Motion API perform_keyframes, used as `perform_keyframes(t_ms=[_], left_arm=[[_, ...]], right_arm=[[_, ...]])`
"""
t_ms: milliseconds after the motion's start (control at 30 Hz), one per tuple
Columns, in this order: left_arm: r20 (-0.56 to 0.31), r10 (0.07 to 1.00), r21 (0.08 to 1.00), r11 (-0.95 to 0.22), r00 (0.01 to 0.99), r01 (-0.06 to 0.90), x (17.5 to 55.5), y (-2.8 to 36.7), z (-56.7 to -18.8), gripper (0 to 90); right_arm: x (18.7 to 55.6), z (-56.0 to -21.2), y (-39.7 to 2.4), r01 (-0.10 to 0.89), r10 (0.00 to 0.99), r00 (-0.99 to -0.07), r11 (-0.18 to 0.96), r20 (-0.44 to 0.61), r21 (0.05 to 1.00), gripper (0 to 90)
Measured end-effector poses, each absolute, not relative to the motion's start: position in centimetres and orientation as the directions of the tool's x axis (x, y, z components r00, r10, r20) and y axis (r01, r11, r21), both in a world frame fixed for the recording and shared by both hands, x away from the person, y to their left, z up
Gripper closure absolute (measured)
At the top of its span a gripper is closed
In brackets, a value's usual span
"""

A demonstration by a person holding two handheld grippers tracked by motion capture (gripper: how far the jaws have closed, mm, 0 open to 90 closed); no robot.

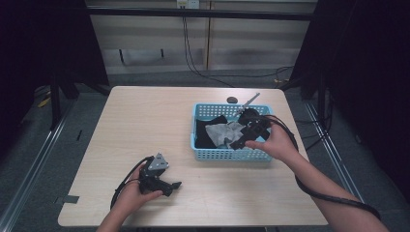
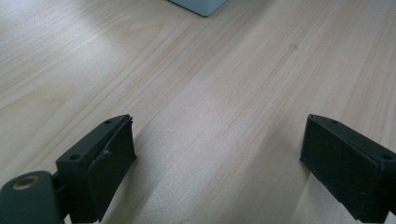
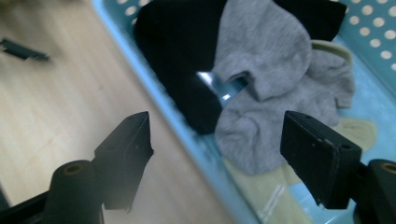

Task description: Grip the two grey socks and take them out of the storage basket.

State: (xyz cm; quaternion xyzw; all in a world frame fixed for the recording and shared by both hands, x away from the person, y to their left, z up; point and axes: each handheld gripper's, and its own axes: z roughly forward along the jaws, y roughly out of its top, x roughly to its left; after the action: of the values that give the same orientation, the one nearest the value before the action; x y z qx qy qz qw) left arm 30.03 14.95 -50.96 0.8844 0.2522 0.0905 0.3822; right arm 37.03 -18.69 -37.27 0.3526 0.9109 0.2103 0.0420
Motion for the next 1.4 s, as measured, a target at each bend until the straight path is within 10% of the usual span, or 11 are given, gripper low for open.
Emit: perform_keyframes(t_ms=[967, 1133, 1233, 1400], left_arm=[[-0.035, 0.513, 0.722, -0.58, 0.858, 0.376, 30.0, 14.9, -51.0, 8.6], [-0.032, 0.513, 0.72, -0.583, 0.858, 0.375, 30.0, 14.9, -51.0, 8.5], [-0.031, 0.511, 0.719, -0.585, 0.859, 0.375, 30.0, 14.9, -51.0, 8.6], [-0.035, 0.514, 0.722, -0.58, 0.857, 0.377, 30.0, 14.9, -51.0, 8.6]], right_arm=[[44.2, -45.0, -14.0, 0.668, 0.689, -0.723, 0.676, 0.057, 0.311, 40.0], [44.3, -46.1, -14.0, 0.672, 0.69, -0.722, 0.689, 0.037, 0.27, 52.6], [44.4, -46.2, -14.3, 0.665, 0.68, -0.732, 0.705, 0.032, 0.247, 75.4], [44.4, -45.7, -14.7, 0.674, 0.685, -0.727, 0.698, 0.047, 0.242, 81.0]])
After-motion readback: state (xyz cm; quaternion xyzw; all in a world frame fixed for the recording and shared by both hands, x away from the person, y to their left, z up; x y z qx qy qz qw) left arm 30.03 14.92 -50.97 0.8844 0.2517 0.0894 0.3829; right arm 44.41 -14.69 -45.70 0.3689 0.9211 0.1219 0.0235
